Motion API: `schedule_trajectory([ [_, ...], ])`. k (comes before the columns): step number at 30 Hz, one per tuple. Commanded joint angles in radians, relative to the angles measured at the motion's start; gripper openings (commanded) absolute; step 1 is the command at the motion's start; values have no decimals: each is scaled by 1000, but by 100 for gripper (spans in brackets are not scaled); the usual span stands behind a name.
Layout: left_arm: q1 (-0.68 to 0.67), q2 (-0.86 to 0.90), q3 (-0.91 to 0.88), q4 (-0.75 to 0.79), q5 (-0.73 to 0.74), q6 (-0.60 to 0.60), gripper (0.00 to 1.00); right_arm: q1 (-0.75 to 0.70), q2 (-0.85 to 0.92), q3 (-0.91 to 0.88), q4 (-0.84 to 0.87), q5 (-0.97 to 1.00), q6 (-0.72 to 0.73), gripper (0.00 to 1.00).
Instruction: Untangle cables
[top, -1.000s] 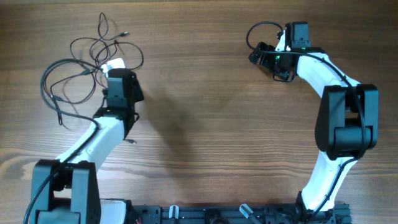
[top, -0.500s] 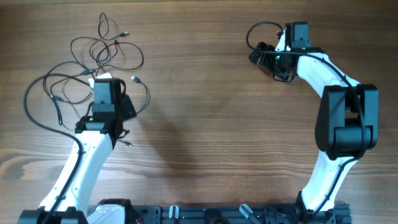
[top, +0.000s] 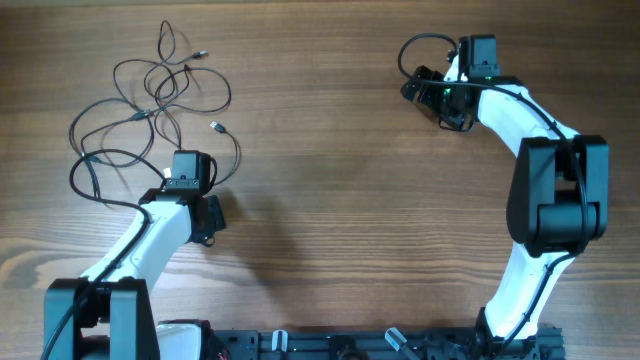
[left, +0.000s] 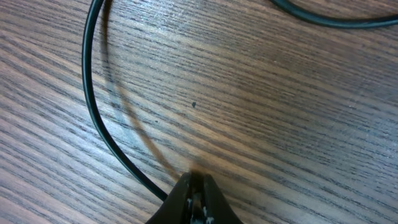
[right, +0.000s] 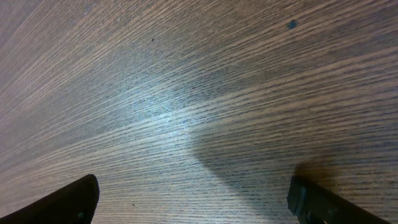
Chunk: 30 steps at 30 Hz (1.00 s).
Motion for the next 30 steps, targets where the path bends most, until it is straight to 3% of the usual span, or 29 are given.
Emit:
schedule_trajectory([
  [1,6,35,-8,20,38,0,11,-5,19,-11,2,20,11,100],
  [5,8,21,29,0,-136,16,4,-5,20,-11,2,20,11,100],
  [8,8,-25,61,-17,-134,-32,4,-5,19,-11,2,20,11,100],
  [18,8,-15,-20,-68,-63,-32,4,-5,19,-11,2,20,11,100],
  [25,7,-15,-42,40,-59,-28,6,-5,19,-11,2,20,11,100],
  [30,7,-15,-56,133,34,-29,6,-5,19,-11,2,20,11,100],
])
